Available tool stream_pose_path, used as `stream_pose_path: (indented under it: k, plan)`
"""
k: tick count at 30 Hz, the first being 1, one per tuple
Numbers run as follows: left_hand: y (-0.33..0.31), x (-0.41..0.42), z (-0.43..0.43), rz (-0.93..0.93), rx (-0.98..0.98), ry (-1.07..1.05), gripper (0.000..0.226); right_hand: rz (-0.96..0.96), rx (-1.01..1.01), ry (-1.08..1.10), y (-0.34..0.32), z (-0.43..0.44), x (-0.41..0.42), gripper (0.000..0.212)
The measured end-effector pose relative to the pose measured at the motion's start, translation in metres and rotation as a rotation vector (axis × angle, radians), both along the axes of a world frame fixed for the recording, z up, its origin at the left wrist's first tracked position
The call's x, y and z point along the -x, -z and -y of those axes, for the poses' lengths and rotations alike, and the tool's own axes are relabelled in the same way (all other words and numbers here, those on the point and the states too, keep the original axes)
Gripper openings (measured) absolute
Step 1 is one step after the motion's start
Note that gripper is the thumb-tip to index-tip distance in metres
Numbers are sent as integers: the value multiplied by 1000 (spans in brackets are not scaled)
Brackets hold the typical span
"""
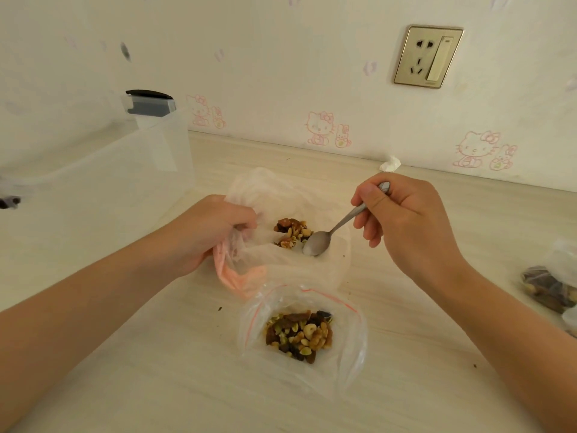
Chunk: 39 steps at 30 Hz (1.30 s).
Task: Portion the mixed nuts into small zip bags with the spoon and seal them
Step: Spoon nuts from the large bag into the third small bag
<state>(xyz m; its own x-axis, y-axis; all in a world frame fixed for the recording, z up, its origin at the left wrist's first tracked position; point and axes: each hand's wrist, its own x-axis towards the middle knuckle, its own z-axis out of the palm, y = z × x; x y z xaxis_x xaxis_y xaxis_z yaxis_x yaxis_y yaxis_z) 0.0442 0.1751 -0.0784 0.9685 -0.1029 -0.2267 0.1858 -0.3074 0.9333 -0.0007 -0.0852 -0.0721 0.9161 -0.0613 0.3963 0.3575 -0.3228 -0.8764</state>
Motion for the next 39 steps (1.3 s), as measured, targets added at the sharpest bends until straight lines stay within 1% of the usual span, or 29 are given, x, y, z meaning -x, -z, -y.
stream_pose_path:
  k: [5, 7, 9, 10, 12, 13, 14, 16, 20, 21, 23, 26, 29, 30, 32, 33, 34, 35, 37, 39]
  plan:
    - [1, 4, 5, 158, -103, 8, 15, -19, 25, 82, 0, 0, -2, 32]
    - [2, 4, 5, 174, -103, 34, 16, -19, 25, 104, 0, 1, -2, 31]
    - [1, 4, 3, 124, -102, 81, 11, -8, 10, 109, 0, 1, -2, 30]
    - [-1, 4, 1, 66, -99, 117, 16, 2, -4, 101, -1, 1, -2, 30]
    - [-9, 5, -4, -80, -89, 188, 50, 23, -43, 60, -1, 1, -1, 30]
    - [-13, 5, -7, -142, -75, 219, 61, 31, -65, 32, -1, 0, 0, 29]
    - [-16, 5, -9, -178, -67, 244, 65, 34, -85, 2, 0, 0, 0, 29]
    - [-18, 6, -10, -203, -69, 247, 57, 25, -92, -49, 3, -3, 1, 29]
    - [-14, 6, -8, -195, -72, 152, 22, 8, -4, -54, 7, -7, 1, 30]
    - [-14, 6, -7, -197, -51, 141, 17, 7, 7, -43, 7, -7, 1, 30]
    - [-13, 5, -6, -189, 27, 93, 17, -2, 22, -30, 7, -6, 0, 30]
    - [-10, 6, -2, -215, 235, 23, 32, -26, 16, -43, 7, -7, 1, 29]
    - [-5, 11, 7, -263, 460, 21, 46, -43, 19, -49, 7, -9, 2, 29]
    - [-5, 12, 9, -272, 511, 41, 50, -48, 17, -49, 8, -9, 2, 29]
    - [-4, 15, 12, -261, 548, 76, 56, -52, 15, -45, 8, -9, 1, 29]
    - [-3, 15, 11, -247, 537, 80, 55, -53, 14, -42, 8, -9, 1, 29]
    - [-3, 15, 10, -235, 501, 63, 49, -54, 14, -40, 8, -9, 1, 29]
    - [-3, 15, 9, -219, 421, 30, 38, -56, 14, -40, 8, -9, 2, 29]
    - [-5, 13, 8, -171, 210, -39, 9, -58, 18, -38, 8, -10, 2, 30]
    - [-4, 9, 5, -75, -28, -57, 7, -59, 18, -34, 8, -10, 2, 30]
